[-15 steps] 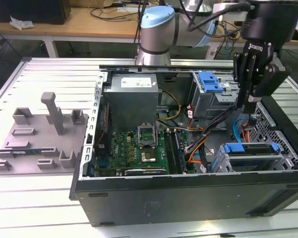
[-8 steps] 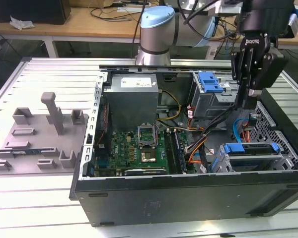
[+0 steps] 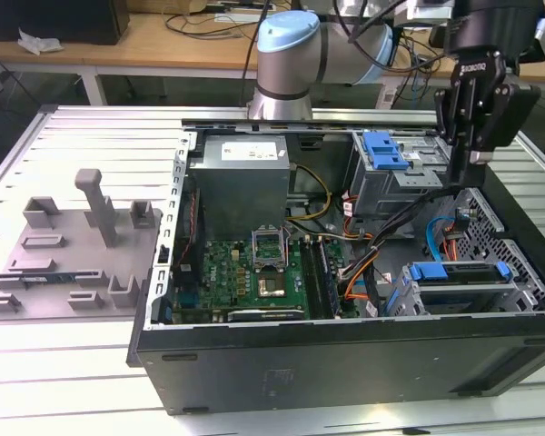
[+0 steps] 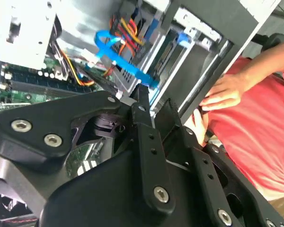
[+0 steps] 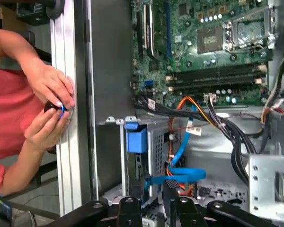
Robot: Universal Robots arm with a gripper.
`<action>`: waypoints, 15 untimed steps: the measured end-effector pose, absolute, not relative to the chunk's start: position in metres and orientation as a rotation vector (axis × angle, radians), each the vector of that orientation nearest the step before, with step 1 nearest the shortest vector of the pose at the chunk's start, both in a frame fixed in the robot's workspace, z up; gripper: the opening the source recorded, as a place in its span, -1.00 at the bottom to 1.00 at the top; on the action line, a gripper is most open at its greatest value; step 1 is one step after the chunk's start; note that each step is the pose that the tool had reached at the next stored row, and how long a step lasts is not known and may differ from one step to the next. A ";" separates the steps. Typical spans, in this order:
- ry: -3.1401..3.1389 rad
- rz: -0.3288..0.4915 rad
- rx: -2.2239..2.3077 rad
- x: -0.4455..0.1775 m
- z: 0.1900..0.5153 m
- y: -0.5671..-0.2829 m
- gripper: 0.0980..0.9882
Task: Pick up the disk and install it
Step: 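Insert the first disk wire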
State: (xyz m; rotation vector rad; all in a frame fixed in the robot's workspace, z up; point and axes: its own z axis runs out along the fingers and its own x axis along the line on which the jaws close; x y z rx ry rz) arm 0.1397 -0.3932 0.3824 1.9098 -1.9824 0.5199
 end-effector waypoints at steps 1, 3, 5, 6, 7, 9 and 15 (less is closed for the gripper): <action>-1.991 0.509 1.914 0.141 0.382 -0.393 -0.50; -2.017 0.493 1.900 0.143 0.381 -0.393 -0.50; -2.037 0.487 1.873 0.144 0.379 -0.393 -0.50; -2.046 0.484 1.861 0.146 0.378 -0.393 -0.50; -2.055 0.481 1.849 0.151 0.375 -0.393 -0.50; -2.061 0.479 1.841 0.158 0.371 -0.393 -0.50; -2.073 0.483 1.809 0.167 0.358 -0.385 -0.50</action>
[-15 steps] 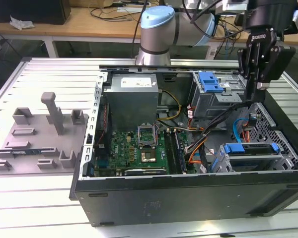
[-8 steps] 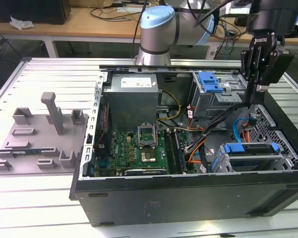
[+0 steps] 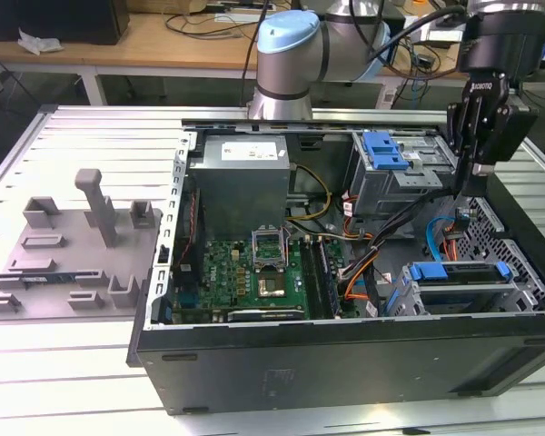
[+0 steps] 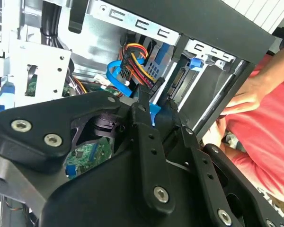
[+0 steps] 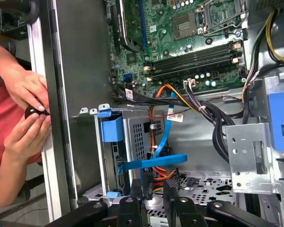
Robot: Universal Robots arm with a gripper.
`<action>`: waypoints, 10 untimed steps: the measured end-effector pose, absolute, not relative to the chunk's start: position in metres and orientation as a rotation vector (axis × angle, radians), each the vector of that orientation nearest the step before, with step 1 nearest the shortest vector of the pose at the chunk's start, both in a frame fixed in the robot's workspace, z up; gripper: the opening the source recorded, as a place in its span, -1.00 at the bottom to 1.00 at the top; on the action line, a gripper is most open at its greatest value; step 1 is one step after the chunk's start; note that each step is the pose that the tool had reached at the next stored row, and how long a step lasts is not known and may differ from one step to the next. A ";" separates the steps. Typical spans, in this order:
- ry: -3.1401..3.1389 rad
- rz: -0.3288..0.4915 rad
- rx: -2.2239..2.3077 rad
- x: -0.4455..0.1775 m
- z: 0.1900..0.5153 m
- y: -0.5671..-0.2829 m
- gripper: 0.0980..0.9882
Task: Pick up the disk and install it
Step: 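Insert the first disk wire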
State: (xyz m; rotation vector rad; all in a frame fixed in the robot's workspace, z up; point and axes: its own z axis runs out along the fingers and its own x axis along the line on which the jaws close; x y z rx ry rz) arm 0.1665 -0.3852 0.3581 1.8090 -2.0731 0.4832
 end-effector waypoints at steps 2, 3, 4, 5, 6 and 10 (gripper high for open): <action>-2.077 0.485 1.797 0.167 0.356 -0.385 -0.50; -2.079 0.486 1.791 0.168 0.356 -0.385 -0.50; -2.082 0.487 1.785 0.168 0.355 -0.385 -0.50; -2.085 0.487 1.778 0.168 0.354 -0.385 -0.50; -2.089 0.487 1.769 0.168 0.352 -0.385 -0.50; -2.089 0.496 1.751 0.172 0.347 -0.385 -0.50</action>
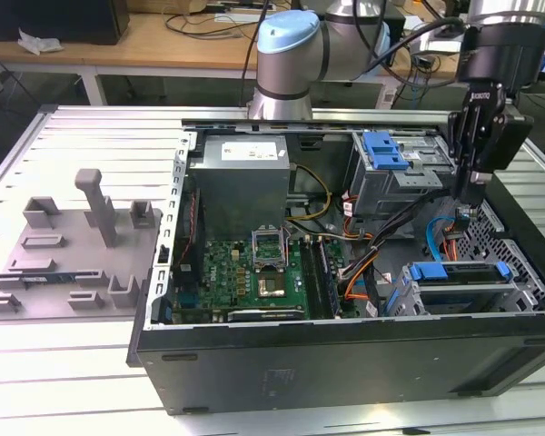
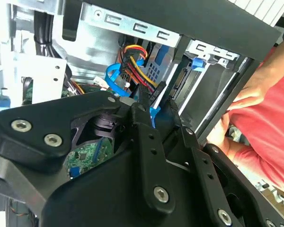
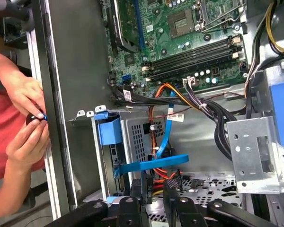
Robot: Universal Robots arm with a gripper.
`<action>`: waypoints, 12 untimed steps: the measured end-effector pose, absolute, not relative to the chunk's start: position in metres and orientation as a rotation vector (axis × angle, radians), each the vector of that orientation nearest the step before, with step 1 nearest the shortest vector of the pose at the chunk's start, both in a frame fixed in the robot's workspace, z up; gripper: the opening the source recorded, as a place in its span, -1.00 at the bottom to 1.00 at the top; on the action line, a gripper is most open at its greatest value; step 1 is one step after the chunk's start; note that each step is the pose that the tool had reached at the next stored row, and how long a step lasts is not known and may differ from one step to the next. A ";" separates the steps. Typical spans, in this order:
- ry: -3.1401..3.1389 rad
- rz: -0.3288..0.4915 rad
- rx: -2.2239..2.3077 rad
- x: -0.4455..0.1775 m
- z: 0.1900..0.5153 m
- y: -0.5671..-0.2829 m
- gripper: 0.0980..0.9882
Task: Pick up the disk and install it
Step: 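Insert the first disk wire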
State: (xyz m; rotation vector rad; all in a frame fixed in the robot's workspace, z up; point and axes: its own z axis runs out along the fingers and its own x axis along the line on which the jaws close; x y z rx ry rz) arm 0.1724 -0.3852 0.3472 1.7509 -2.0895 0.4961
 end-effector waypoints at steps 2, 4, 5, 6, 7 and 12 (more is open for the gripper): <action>-2.087 0.501 1.748 0.173 0.345 -0.385 -0.50; -2.085 0.504 1.746 0.173 0.343 -0.385 -0.50; -2.084 0.506 1.745 0.173 0.342 -0.385 -0.50; -2.083 0.511 1.744 0.173 0.341 -0.385 -0.50; -2.083 0.514 1.744 0.173 0.341 -0.385 -0.50; -2.091 0.542 1.740 0.167 0.337 -0.385 -0.50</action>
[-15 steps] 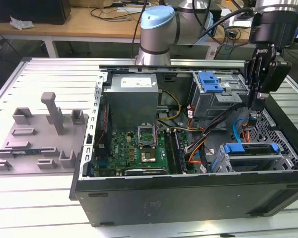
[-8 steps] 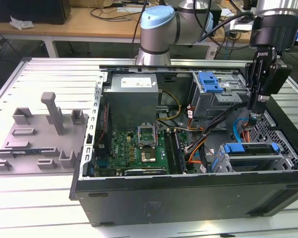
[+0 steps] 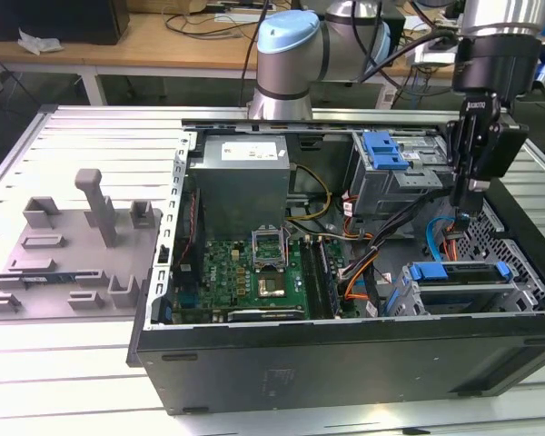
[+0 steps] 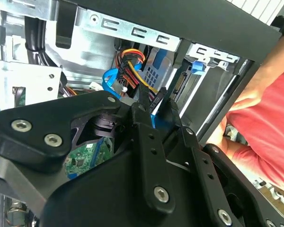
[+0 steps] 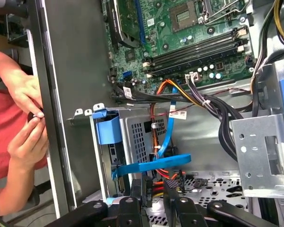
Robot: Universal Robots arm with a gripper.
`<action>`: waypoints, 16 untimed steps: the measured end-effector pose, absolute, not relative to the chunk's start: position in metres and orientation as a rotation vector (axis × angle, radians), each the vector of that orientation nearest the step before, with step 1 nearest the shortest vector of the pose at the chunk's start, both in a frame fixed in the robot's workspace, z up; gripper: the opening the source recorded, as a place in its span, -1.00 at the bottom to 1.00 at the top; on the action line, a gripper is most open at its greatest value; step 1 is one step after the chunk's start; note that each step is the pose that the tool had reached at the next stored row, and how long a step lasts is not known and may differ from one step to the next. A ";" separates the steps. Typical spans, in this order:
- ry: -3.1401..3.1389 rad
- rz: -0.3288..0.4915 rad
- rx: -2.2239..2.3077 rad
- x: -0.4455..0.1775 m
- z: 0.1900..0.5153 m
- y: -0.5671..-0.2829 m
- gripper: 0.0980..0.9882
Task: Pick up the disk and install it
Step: 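Insert the first disk wire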
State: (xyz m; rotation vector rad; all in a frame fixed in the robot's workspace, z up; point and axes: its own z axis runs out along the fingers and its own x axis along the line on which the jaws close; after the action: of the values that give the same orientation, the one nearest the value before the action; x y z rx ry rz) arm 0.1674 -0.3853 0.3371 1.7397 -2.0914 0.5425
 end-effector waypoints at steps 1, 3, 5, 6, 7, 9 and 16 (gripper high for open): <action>-2.092 0.551 1.739 0.167 0.336 -0.385 -0.50; -2.086 0.567 1.740 0.167 0.334 -0.384 -0.50; -2.080 0.575 1.739 0.167 0.332 -0.384 -0.50; -2.076 0.581 1.738 0.167 0.330 -0.382 -0.50; -2.072 0.587 1.734 0.166 0.330 -0.380 -0.50; -2.068 0.594 1.731 0.166 0.330 -0.379 -0.50; -2.066 0.596 1.729 0.166 0.329 -0.379 -0.50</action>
State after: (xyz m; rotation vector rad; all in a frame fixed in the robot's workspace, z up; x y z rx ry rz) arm 0.1660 -0.3788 0.3286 1.7293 -2.0664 0.5961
